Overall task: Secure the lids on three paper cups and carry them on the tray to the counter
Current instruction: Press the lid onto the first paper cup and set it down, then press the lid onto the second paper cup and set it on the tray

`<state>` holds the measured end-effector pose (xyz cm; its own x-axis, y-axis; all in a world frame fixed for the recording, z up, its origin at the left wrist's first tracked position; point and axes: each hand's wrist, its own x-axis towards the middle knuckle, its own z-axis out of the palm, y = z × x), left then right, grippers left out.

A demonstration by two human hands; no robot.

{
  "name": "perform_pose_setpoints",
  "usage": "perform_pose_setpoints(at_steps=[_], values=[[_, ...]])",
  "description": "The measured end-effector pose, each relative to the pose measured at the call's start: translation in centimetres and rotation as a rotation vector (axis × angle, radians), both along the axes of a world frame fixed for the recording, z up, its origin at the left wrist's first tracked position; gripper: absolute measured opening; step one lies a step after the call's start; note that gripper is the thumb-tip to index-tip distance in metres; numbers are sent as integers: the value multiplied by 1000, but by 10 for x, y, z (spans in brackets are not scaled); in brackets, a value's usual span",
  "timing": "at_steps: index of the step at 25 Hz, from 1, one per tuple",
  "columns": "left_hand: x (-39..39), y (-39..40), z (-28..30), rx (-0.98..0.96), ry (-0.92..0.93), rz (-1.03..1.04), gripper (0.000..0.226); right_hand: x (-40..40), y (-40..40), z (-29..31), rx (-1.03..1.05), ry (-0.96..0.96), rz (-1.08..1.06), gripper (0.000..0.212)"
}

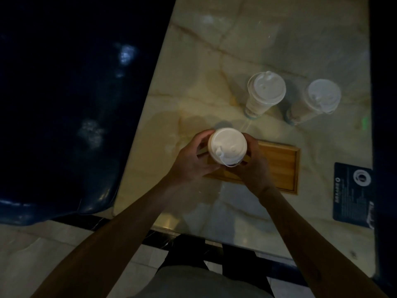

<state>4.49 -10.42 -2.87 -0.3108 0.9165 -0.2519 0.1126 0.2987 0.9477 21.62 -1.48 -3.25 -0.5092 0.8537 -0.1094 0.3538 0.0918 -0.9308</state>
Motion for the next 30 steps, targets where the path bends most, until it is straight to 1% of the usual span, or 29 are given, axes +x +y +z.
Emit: perform_pose_setpoints(at_steps=[3, 7, 12, 14, 16, 18, 20, 22, 23, 24, 26, 27, 28, 30], values=[[2, 3, 1, 27, 83, -2, 76, 2, 0, -4, 11, -1, -4, 79], [0, 6, 9, 8, 119, -11, 71, 0, -1, -5, 24, -10, -20, 82], [-3, 6, 8, 25, 83, -21, 74, -5, 2, -1, -24, -38, -45, 85], [-4, 6, 8, 21, 75, -21, 75, -5, 1, 5, -30, -86, -48, 87], [-4, 6, 6, 21, 55, -21, 80, -5, -1, 10, -39, -149, -63, 87], [-4, 4, 3, 15, 24, -23, 91, -7, -3, 17, -65, -176, -71, 88], [-4, 3, 3, 5, 56, -43, 99, -10, -7, 20, -63, -205, -55, 89], [-7, 0, 5, -2, 141, -79, 101, -8, -11, 22, -79, -199, -54, 87], [-8, -3, 6, -8, 169, -92, 98, -5, -12, 22, -71, -237, -39, 84], [-8, -6, 4, -13, 168, -94, 95, 1, -12, 21, -42, -322, 17, 79], [-5, -16, 3, -61, 124, -63, 88, 15, -17, 25, 48, -615, 223, 57], [-2, -23, 4, -107, 117, -42, 83, 22, -19, 30, 80, -713, 288, 47], [1, -29, 4, -149, 125, -39, 73, 29, -22, 32, 69, -774, 310, 42], [6, -41, 7, -245, 278, -123, 48, 44, -26, 37, 100, -846, 384, 41]])
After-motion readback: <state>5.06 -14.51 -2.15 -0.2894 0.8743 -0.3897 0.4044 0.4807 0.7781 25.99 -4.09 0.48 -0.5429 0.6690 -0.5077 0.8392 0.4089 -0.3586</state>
